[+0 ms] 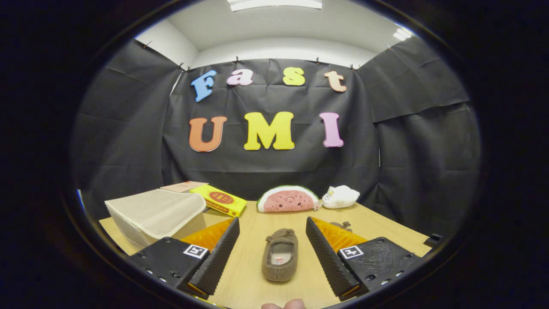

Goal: Open the storage box then place both shoes into the box .Put the left shoe in first, then the right shoe, with the right side of both shoes facing outward in a uniform manner.

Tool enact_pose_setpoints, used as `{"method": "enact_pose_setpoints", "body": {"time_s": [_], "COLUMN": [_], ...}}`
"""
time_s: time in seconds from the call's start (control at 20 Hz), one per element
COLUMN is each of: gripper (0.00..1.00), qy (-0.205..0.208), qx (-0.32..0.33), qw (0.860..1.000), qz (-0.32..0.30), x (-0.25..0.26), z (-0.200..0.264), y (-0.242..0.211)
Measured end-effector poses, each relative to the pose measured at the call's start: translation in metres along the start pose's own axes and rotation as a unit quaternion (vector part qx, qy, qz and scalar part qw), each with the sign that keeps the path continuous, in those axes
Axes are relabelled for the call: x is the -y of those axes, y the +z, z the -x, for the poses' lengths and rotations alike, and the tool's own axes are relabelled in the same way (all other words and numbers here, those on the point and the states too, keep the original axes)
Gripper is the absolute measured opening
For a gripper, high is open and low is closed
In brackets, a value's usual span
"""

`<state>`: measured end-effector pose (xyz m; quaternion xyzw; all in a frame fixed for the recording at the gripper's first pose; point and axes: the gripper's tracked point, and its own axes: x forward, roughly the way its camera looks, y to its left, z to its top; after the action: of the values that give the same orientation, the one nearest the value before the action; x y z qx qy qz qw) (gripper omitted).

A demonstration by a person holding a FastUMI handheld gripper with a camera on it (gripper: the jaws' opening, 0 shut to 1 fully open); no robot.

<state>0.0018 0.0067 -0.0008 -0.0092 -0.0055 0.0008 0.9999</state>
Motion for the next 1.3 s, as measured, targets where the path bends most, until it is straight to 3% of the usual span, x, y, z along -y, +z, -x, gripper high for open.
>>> {"method": "enact_pose_setpoints", "body": {"time_s": [0.55,0.85,1.05,1.3], "gripper": [0.95,0.95,0.96,0.96], "qy": [0.024,0.099,0.149,0.183], "qx": [0.007,-0.007,-0.032,-0.063], "qw": [1.0,0.994,0.983,0.97], "qz": [-0.003,-0.049,-0.105,-0.15], "x": [-0.021,-0.074,-0.117,-0.16], "z": [-0.012,-0.036,-0.051,-0.068], "y": [0.007,0.003,-0.004,-0.016]}}
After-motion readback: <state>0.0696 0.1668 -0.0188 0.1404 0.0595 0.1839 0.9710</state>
